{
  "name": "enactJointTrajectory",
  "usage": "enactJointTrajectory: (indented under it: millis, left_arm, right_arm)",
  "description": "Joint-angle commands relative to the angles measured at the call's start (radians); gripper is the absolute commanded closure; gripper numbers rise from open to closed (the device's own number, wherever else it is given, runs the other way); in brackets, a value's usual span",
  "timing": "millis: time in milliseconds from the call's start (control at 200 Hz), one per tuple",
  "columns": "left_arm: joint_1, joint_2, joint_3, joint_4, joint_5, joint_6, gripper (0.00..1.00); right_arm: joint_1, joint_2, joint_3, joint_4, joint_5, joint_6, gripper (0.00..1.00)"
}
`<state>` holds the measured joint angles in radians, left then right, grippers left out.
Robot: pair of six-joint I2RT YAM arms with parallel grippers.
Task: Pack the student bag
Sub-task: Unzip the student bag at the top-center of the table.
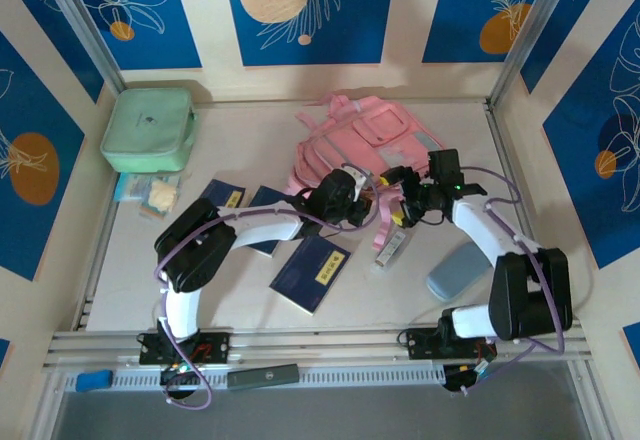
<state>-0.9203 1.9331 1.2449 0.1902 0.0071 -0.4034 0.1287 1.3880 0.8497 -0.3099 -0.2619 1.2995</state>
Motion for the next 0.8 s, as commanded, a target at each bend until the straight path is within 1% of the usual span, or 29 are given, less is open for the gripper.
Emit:
enactJointTrajectory:
  millis: [0, 55, 130, 225, 250, 330, 440, 500, 545, 635, 705, 795]
  left_arm:
    - [-0.018, -0.002, 0.051, 0.075, 0.016, -0.010, 1.00]
    - [-0.022, -0.002, 0.052, 0.081, 0.017, -0.009, 1.00]
    - [-0.026, 0.000, 0.059, 0.080, 0.017, -0.008, 1.00]
    - [-0.032, -0.001, 0.068, 0.073, 0.017, -0.008, 1.00]
    - [-0.032, -0.004, 0.069, 0.070, 0.015, -0.008, 1.00]
    - [-0.034, -0.017, 0.068, 0.062, 0.015, -0.005, 1.00]
    - [-0.034, -0.050, 0.047, 0.042, 0.016, 0.003, 1.00]
    - [-0.032, -0.080, 0.036, -0.018, 0.005, 0.023, 1.00]
    - [-0.030, -0.107, 0.017, -0.063, 0.005, 0.043, 1.00]
    - [-0.007, -0.153, -0.033, -0.160, 0.039, 0.081, 1.00]
    - [0.012, -0.191, -0.080, -0.219, 0.028, 0.109, 1.00]
    - [0.041, -0.237, -0.149, -0.208, 0.040, 0.141, 1.00]
  right_arm:
    - [0.018, 0.078, 0.042, 0.107, 0.038, 0.124, 0.11]
    - [0.031, 0.099, 0.044, 0.142, 0.054, 0.140, 0.15]
    - [0.048, 0.125, 0.056, 0.154, 0.079, 0.141, 0.25]
    - [0.040, 0.142, 0.061, 0.131, 0.122, 0.131, 0.44]
    - [0.031, 0.144, 0.055, 0.146, 0.116, 0.128, 0.49]
    - [-0.006, 0.140, 0.030, 0.206, 0.064, 0.089, 0.69]
    - [-0.059, 0.120, 0.066, 0.117, 0.043, -0.038, 0.83]
    - [-0.106, 0.119, 0.087, 0.071, -0.001, -0.107, 0.89]
    - [-0.150, 0.120, 0.098, 0.052, -0.056, -0.146, 0.94]
    - [-0.237, 0.119, 0.108, 0.045, -0.151, -0.203, 0.98]
    - [-0.277, 0.122, 0.147, -0.015, -0.153, -0.254, 1.00]
    - [-0.299, 0.141, 0.202, -0.069, -0.145, -0.307, 1.00]
